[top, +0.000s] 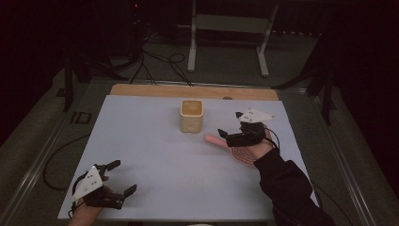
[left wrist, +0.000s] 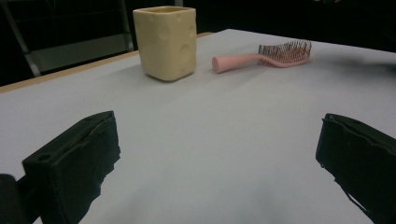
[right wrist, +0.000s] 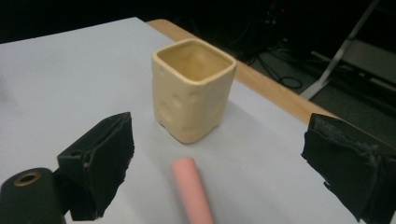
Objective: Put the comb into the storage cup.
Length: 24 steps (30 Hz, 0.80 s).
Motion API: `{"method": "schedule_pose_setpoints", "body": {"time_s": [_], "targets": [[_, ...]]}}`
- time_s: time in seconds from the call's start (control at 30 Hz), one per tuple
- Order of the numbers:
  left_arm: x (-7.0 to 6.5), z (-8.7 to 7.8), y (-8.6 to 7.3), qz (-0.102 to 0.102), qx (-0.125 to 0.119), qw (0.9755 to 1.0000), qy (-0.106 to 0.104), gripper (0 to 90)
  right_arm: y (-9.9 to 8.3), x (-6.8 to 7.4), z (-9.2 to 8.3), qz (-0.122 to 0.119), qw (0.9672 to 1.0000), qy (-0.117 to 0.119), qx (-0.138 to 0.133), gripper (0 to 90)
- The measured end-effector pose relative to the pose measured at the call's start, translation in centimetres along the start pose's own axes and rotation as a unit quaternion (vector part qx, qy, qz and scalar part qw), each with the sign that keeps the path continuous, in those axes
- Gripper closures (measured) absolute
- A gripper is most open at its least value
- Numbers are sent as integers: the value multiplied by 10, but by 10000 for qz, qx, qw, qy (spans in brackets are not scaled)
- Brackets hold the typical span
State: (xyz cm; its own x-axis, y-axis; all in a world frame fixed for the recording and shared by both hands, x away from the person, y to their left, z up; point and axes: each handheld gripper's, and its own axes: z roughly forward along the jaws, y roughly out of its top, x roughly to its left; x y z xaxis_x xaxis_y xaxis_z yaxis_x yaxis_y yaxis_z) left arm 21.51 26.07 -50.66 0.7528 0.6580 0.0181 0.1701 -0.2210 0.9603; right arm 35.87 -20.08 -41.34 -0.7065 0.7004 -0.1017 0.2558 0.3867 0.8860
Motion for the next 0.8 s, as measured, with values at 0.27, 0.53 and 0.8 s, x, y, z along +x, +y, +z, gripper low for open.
{"method": "schedule_pose_setpoints", "body": {"time_s": [0.27, 0.53, 0.8], "targets": [[0, 0, 0, 3, -5, 10000, -2, 0, -8, -7, 22, 158, 9992, 213, 292, 87], [1, 0, 0, -40, -52, 10000, -3, 0, -12, -9, 41, 197, 9978, 200, 603, 87], [1, -1, -1, -54, -45, 10000, -13, 0, -17, -10, 58, 337, 9950, 232, 913, 129]]}}
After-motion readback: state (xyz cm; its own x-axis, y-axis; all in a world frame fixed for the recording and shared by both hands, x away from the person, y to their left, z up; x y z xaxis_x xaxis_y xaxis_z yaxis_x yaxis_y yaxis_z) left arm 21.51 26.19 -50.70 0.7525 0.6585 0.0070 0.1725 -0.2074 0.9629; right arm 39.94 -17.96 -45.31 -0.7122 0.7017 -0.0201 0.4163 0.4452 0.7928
